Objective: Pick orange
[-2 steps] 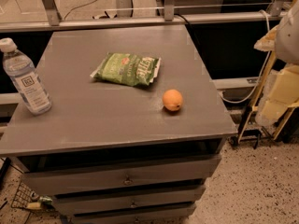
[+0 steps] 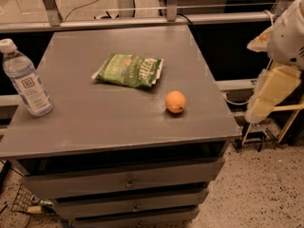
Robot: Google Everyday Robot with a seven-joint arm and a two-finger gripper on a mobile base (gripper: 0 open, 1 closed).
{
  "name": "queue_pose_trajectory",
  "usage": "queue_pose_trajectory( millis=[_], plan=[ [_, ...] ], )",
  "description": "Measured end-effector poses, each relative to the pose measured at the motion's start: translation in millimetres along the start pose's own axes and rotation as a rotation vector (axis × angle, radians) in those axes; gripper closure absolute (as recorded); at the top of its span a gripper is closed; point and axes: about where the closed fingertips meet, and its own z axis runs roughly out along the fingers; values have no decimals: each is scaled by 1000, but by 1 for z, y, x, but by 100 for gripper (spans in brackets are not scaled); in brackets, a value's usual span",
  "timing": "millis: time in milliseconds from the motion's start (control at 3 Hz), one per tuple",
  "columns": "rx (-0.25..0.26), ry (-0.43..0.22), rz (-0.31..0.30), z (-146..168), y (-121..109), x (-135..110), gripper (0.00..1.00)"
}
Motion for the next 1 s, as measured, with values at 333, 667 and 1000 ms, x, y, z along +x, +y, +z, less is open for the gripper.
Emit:
queue_pose_trajectory(
  millis=[333,667,1000],
  plan=[
    [-39,-137,-10,31,-9,-33,0],
    [-108,-255,-36,64,-10,-72,0],
    [-160,-299,-40,104,-7,-108,0]
  ],
)
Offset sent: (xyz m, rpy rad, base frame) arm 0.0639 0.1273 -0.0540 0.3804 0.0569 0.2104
